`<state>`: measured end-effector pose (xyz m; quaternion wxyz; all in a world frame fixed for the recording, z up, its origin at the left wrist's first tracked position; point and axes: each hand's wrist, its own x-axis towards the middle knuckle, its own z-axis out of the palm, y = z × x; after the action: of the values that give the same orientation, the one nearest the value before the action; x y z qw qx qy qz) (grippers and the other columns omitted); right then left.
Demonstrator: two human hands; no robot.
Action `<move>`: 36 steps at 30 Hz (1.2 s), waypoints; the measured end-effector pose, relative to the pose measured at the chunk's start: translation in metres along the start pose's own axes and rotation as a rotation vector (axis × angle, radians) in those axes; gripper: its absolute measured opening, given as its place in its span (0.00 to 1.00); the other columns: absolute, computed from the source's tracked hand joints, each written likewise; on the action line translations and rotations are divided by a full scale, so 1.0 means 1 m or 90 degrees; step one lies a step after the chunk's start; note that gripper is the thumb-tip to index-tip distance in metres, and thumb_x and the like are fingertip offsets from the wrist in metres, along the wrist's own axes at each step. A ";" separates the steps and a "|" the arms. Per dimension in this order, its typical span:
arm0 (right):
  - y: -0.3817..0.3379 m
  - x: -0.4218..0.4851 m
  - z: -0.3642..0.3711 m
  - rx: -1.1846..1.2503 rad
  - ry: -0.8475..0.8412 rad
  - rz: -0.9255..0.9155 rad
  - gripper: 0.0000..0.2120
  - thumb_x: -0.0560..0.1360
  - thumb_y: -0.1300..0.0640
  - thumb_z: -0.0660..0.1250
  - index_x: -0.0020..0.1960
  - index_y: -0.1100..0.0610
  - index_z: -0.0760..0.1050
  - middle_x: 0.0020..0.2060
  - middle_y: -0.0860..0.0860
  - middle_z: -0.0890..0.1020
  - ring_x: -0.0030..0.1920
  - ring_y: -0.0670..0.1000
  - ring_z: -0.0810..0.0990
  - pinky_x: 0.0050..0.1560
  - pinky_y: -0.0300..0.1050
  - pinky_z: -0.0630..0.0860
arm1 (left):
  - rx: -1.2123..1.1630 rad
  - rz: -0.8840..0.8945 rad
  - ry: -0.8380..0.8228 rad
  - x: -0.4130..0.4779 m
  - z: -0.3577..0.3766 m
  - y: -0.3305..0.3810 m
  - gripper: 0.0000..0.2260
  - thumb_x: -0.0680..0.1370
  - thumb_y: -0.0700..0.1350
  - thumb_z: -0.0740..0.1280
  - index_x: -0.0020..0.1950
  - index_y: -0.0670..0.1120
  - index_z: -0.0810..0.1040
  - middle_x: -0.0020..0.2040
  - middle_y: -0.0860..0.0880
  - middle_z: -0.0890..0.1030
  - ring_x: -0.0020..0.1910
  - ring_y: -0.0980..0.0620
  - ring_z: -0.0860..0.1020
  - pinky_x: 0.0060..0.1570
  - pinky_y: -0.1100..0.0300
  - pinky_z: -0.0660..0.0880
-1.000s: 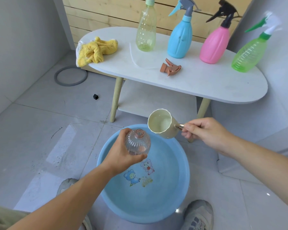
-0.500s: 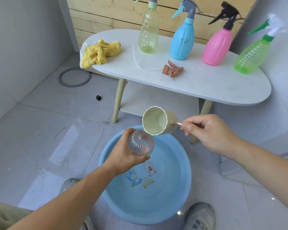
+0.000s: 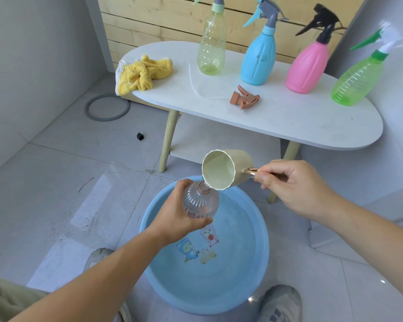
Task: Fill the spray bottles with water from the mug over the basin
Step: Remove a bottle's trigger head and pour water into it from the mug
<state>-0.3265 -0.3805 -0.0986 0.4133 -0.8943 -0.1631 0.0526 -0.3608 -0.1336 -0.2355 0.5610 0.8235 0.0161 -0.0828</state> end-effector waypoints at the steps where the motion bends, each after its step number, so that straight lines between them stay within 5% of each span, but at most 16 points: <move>1: 0.000 0.000 0.000 -0.003 0.001 -0.003 0.11 0.77 0.56 0.68 0.39 0.42 0.80 0.33 0.42 0.81 0.34 0.41 0.75 0.38 0.30 0.68 | -0.001 0.000 0.001 0.000 0.000 -0.001 0.36 0.65 0.48 0.83 0.62 0.65 0.65 0.58 0.62 0.77 0.56 0.64 0.77 0.46 0.74 0.73; 18: -0.004 0.002 0.000 -0.034 0.006 -0.039 0.13 0.77 0.58 0.69 0.39 0.42 0.78 0.33 0.35 0.78 0.35 0.39 0.76 0.39 0.26 0.67 | 0.009 -0.007 0.003 0.001 0.000 -0.005 0.38 0.65 0.48 0.83 0.67 0.61 0.64 0.61 0.61 0.75 0.58 0.62 0.76 0.47 0.73 0.74; 36: 0.001 0.004 0.001 -0.085 0.004 -0.069 0.12 0.77 0.55 0.69 0.39 0.38 0.78 0.38 0.41 0.79 0.42 0.44 0.78 0.42 0.33 0.70 | 0.008 -0.015 0.003 0.001 0.001 -0.009 0.39 0.65 0.49 0.83 0.69 0.60 0.64 0.62 0.60 0.75 0.59 0.62 0.76 0.48 0.73 0.73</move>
<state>-0.3227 -0.3790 -0.1001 0.3557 -0.9098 -0.2133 0.0165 -0.3607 -0.1308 -0.2440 0.5548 0.8269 0.0267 -0.0879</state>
